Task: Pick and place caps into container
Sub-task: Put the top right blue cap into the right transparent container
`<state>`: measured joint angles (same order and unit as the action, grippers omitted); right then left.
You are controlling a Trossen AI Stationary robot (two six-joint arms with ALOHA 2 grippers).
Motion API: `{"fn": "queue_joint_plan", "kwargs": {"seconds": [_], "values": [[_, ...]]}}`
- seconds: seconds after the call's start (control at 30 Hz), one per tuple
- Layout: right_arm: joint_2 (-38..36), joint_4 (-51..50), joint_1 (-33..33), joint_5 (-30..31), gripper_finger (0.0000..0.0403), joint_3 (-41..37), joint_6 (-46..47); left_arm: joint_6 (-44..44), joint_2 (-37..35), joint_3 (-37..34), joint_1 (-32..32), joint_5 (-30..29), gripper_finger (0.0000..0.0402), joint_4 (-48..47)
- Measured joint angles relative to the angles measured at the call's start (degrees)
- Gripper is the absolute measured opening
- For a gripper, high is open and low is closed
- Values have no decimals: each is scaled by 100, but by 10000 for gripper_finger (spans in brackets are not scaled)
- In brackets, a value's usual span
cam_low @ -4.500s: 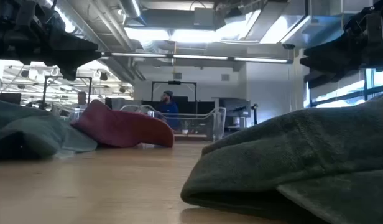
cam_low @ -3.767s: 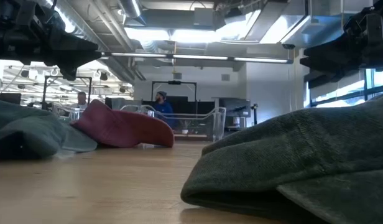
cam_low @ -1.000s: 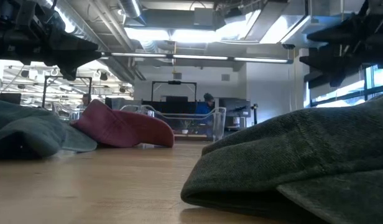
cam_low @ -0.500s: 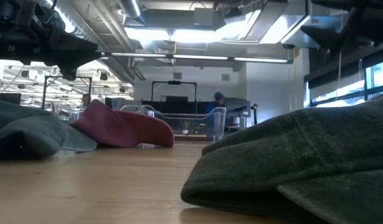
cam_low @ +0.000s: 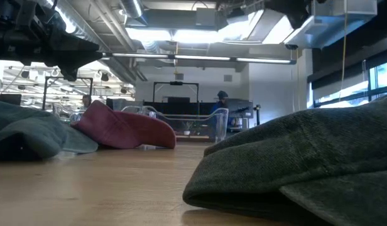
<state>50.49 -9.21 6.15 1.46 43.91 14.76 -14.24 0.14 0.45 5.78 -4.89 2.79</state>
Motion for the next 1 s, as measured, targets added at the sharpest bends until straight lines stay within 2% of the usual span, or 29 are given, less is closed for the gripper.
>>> {"fn": "queue_joint_plan", "kwargs": {"seconds": [0.1,0.23,0.3,0.37,0.67,0.83,1.0], "values": [[425,-1617,0,131,302,636,283,0,0,1,0,0,116,0],[965,-3501,-6,1404,302,1111,1622,0,0,0,2,-13,116,0],[1223,-3999,-15,1633,302,1182,2083,0,0,1,0,-15,116,0],[1459,-4246,-54,1580,302,1188,2153,0,0,1,2,-15,116,-1],[2718,-4343,-739,716,302,1188,-4,-4,0,0,0,-15,116,0],[3406,-4266,-941,656,300,1189,-1235,-4,0,2,1,-15,116,0],[3955,-3806,-979,783,273,1190,-1974,-4,0,-1,2,-15,116,0]]}}
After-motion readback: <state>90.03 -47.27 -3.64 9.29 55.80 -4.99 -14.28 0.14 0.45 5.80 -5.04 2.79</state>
